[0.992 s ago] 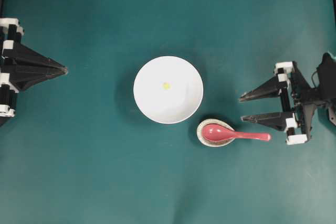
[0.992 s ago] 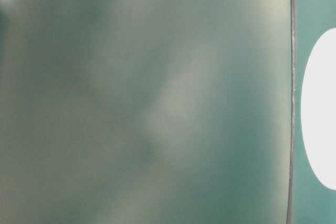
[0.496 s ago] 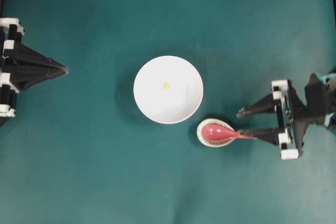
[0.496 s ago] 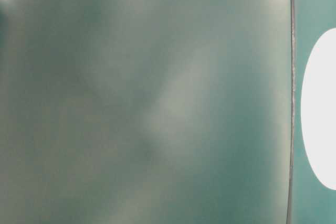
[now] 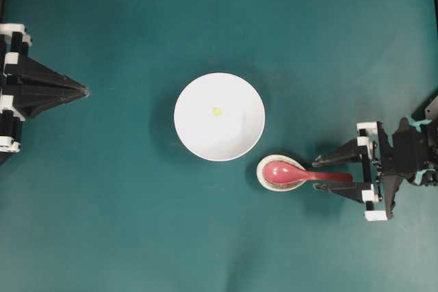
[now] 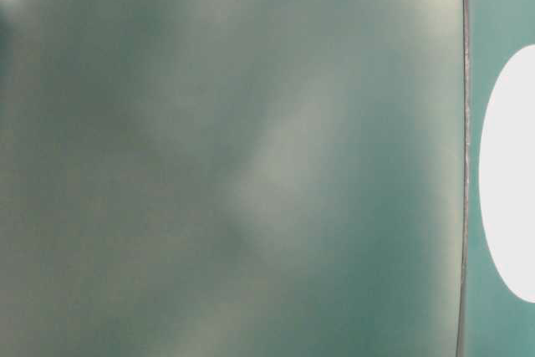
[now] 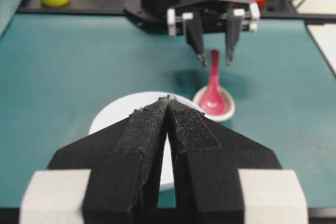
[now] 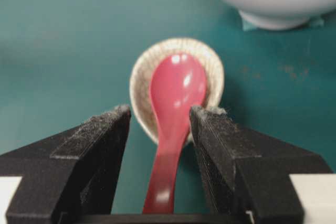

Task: Scoop the yellow hexagonal prism block from the bowl with a spoon using the right arm.
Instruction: 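Close the right gripper on the pink spoon handle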

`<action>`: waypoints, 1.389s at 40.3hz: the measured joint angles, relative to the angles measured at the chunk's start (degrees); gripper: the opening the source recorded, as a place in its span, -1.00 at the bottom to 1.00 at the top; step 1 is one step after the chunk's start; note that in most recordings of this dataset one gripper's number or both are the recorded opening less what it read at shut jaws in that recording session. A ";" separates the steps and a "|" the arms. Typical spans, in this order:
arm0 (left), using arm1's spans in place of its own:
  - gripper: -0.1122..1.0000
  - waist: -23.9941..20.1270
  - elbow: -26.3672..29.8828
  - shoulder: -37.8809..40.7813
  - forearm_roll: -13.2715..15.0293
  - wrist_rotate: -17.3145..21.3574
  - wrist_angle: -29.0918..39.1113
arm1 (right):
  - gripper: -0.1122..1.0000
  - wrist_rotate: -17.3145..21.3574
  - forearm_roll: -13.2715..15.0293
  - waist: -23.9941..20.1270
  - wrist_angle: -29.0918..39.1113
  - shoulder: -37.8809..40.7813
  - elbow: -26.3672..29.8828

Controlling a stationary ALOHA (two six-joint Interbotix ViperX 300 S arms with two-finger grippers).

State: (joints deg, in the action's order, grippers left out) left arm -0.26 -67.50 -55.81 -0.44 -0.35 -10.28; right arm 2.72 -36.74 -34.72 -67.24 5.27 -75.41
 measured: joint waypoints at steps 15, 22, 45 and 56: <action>-0.73 0.00 0.00 0.00 0.00 0.00 -0.09 | 0.17 0.09 -1.49 -0.26 -0.09 3.96 0.44; -0.73 0.00 0.00 0.00 0.00 0.00 -0.09 | 0.17 0.00 -1.49 -0.35 0.09 4.22 0.44; -0.73 0.00 0.00 0.00 0.00 0.00 -0.09 | 0.17 -0.62 -1.49 -0.70 2.72 4.22 0.62; -0.73 0.00 0.00 0.00 0.00 0.00 -0.09 | 0.15 -1.05 -1.49 -0.70 2.64 4.22 0.62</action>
State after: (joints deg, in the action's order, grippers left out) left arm -0.26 -67.50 -55.81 -0.44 -0.35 -10.37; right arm 1.67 -38.23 -35.42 -64.60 9.49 -74.79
